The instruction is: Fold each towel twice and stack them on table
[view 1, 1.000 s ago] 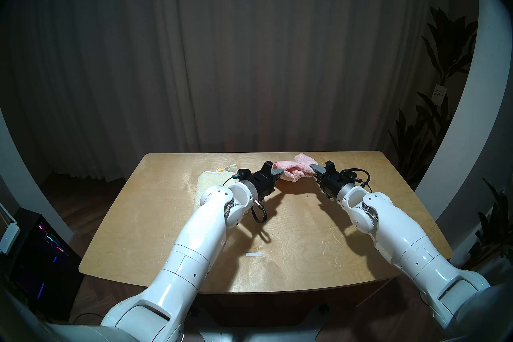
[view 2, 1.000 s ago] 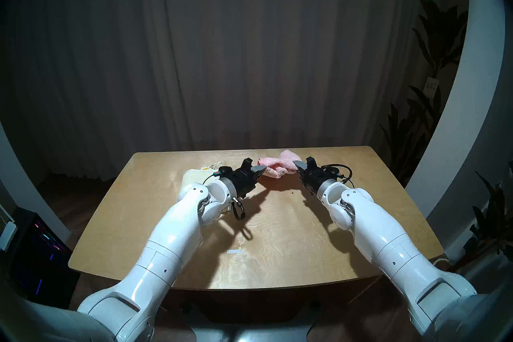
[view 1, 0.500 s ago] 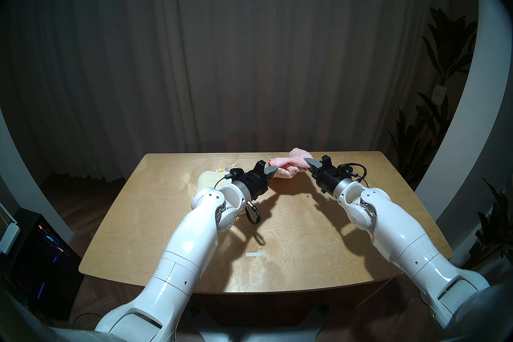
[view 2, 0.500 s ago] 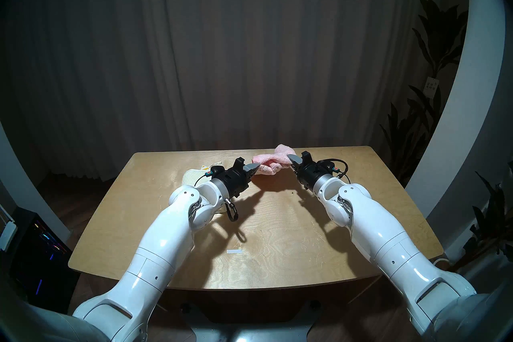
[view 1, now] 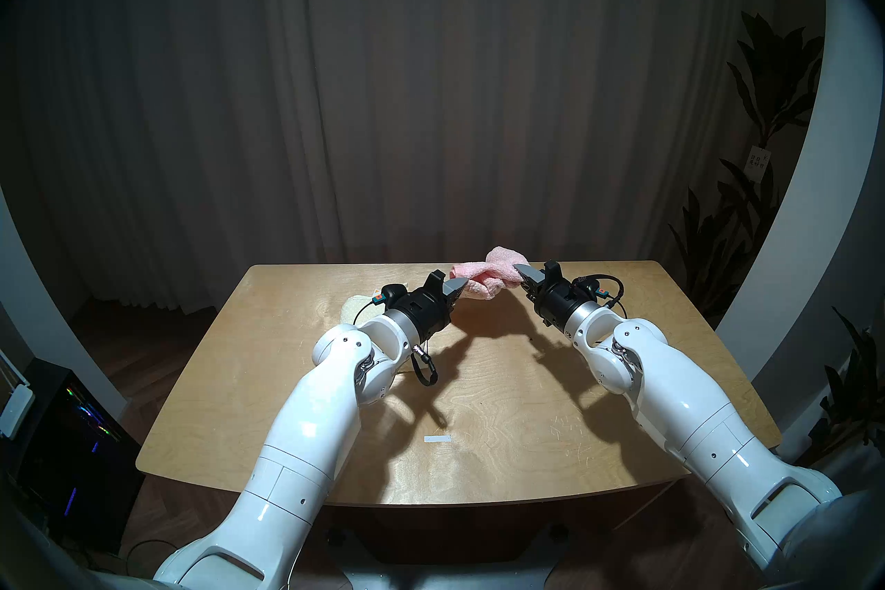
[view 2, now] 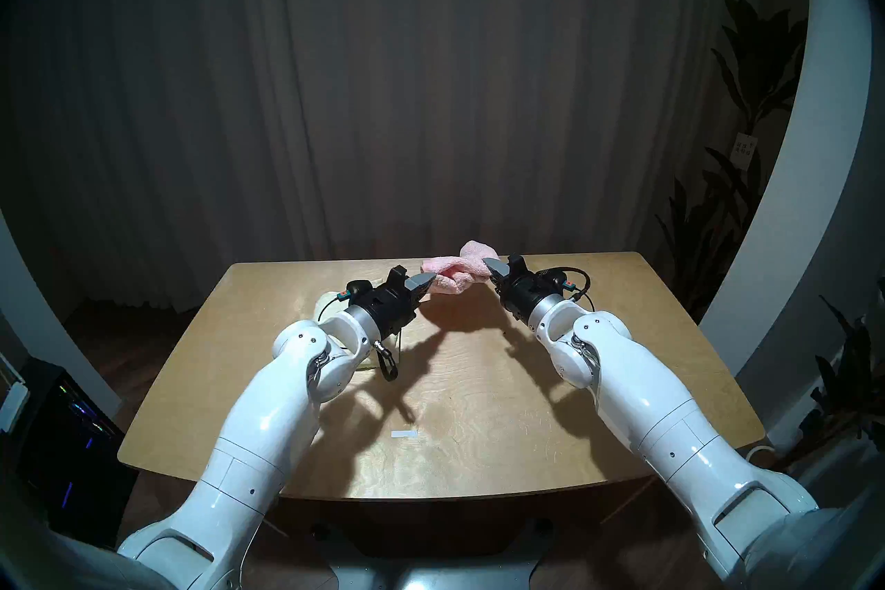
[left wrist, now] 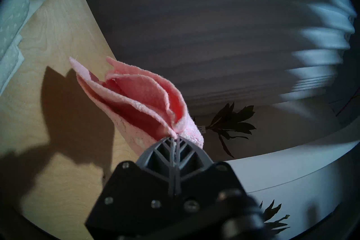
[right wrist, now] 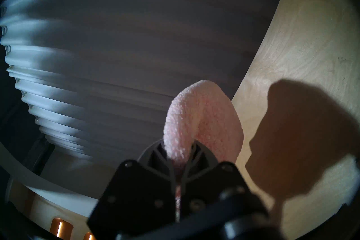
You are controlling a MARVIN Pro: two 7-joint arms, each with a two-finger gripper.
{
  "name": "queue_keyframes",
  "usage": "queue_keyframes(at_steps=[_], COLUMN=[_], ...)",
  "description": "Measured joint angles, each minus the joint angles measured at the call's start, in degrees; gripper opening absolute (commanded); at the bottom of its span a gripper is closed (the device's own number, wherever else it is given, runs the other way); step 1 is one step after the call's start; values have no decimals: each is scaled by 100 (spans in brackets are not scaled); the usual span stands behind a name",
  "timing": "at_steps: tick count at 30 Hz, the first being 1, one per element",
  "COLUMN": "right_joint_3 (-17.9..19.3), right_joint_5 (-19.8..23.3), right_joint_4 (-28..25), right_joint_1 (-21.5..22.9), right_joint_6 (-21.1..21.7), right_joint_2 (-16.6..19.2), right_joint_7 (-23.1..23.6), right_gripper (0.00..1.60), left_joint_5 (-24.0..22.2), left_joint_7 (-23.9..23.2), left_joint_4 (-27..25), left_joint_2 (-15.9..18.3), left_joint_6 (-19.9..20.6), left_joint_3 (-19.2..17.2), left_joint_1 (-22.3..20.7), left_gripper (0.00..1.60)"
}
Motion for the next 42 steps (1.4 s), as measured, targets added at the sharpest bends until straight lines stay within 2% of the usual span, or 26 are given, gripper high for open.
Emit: queue_keyframes(at_steps=[23, 42], right_joint_3=[-535, -961], right_joint_5=[-215, -394], right_joint_4=[-105, -195], right_joint_1=[219, 466], right_joint_6=[-77, -278], right_joint_2=[-427, -834], right_joint_7=[-56, -173], right_gripper=[0, 0], left_joint_5=[2, -177], left_joint_7=[-55, -291], left_joint_4=[-687, -1120], left_joint_2=[463, 852], left_joint_6=[-83, 72], left_joint_3=[-529, -1076], left_joint_1=[459, 887], left_gripper=[0, 0])
